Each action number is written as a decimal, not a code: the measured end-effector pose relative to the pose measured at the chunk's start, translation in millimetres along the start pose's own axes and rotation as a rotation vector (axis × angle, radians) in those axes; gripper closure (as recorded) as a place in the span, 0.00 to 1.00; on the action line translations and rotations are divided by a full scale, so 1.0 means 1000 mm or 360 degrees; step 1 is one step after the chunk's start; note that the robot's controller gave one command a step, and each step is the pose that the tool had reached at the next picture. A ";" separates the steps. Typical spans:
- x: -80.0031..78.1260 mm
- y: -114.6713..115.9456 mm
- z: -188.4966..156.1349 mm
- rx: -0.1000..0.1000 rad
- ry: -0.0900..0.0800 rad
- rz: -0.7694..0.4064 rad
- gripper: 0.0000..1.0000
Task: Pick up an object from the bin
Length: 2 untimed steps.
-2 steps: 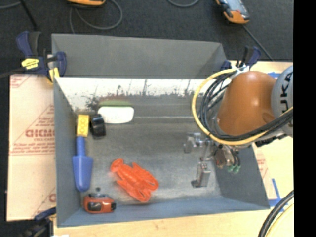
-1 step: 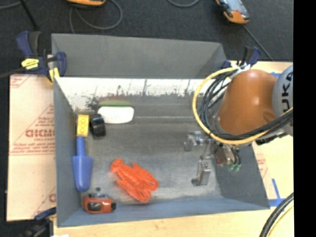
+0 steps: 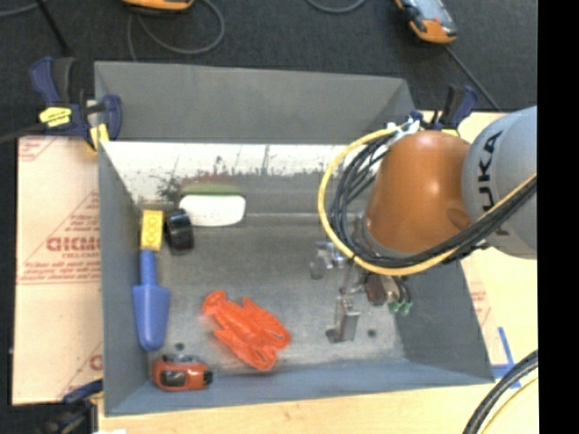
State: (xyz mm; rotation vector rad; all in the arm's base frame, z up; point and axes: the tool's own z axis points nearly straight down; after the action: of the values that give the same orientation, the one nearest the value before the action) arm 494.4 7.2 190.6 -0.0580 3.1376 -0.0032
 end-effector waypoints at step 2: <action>-0.009 0.064 0.060 -0.0011 -0.0005 -0.0033 0.00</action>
Offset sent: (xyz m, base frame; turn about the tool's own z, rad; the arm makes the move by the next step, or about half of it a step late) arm 0.0071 0.0532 -0.0746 0.0006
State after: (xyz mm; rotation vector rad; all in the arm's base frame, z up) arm 500.9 71.4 130.3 -0.0904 3.1337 0.0072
